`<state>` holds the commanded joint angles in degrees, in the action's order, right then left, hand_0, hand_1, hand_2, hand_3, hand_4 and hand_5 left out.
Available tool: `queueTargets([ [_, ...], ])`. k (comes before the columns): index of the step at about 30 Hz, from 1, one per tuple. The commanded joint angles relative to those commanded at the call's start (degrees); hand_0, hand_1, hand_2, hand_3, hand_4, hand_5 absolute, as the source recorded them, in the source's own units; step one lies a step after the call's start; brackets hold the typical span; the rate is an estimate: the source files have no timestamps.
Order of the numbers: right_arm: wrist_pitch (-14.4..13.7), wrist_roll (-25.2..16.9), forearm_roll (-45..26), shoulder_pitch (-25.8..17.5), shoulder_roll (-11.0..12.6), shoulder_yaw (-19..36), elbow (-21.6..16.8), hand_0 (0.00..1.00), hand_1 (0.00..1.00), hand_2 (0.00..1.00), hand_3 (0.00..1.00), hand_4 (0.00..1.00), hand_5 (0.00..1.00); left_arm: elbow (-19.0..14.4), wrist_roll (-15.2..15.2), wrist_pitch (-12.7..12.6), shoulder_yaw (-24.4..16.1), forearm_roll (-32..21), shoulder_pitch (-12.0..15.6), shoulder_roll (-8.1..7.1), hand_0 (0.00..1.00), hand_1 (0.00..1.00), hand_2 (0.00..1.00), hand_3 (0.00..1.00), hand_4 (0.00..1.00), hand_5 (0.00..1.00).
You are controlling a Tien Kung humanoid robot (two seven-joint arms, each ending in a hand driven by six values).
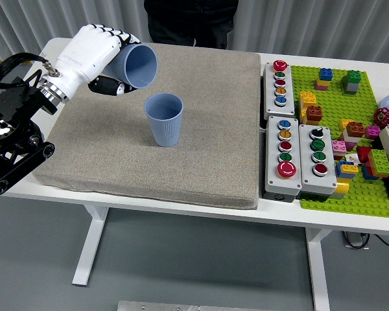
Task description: Pick cup pour cup place
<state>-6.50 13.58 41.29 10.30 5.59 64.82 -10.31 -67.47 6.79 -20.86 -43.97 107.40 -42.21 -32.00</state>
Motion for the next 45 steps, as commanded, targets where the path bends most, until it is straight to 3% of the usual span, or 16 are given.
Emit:
queueTargets([
  [5,0.02,0.02,0.06,-0.06,-0.01,0.02,0.00,0.723,0.699,0.747,0.708,0.333,0.283,-0.37,1.16,1.04,-2.78,-11.17,1.41,0.67,0.523,0.505,0.520,0.521,0.771,0.020],
  [8,0.06,0.07,0.30,-0.18,-0.04,0.14,0.00,0.723,0.699,0.746,0.708,0.334,0.283,-0.98,1.80,4.17,-9.66,-18.62,5.14,2.50,0.530,0.514,0.519,0.521,0.771,0.023],
  [16,0.07,0.17,1.04,-0.24,-0.14,0.75,0.00,0.723,0.698,0.747,0.708,0.333,0.284,0.32,1.45,6.36,-19.65,-37.61,11.42,5.92,0.533,0.512,0.517,0.519,0.774,0.030],
  [20,0.08,0.23,1.41,-0.35,-0.23,1.02,0.00,0.723,0.698,0.747,0.708,0.333,0.284,1.18,2.22,6.23,-22.00,-47.67,13.98,7.29,0.536,0.513,0.518,0.520,0.774,0.028],
  [24,0.16,0.31,1.87,-0.66,-0.31,1.28,0.00,0.723,0.698,0.747,0.708,0.333,0.284,1.67,4.42,3.87,-24.35,-56.26,17.39,9.34,0.537,0.514,0.519,0.520,0.776,0.042],
  [27,0.22,0.41,2.31,-0.94,-0.40,1.50,0.00,0.723,0.698,0.747,0.708,0.333,0.284,1.75,6.16,1.52,-25.63,-56.02,19.59,11.13,0.537,0.514,0.519,0.520,0.776,0.042],
  [31,0.25,0.58,3.02,-1.29,-0.55,1.86,0.00,0.723,0.698,0.747,0.708,0.332,0.285,2.31,7.79,-1.71,-25.81,-49.16,21.92,13.18,0.541,0.517,0.518,0.519,0.773,0.049],
  [37,0.33,0.65,3.51,-1.53,-0.56,2.06,0.00,0.723,0.698,0.746,0.707,0.332,0.284,3.21,8.88,-4.49,-25.00,-41.70,23.43,14.66,0.549,0.521,0.517,0.519,0.773,0.059],
  [45,0.31,0.55,3.06,-1.40,-0.55,1.76,0.00,0.724,0.698,0.747,0.707,0.331,0.286,8.31,14.24,-5.59,-24.41,-43.25,22.83,16.80,0.551,0.523,0.516,0.519,0.781,0.069],
])
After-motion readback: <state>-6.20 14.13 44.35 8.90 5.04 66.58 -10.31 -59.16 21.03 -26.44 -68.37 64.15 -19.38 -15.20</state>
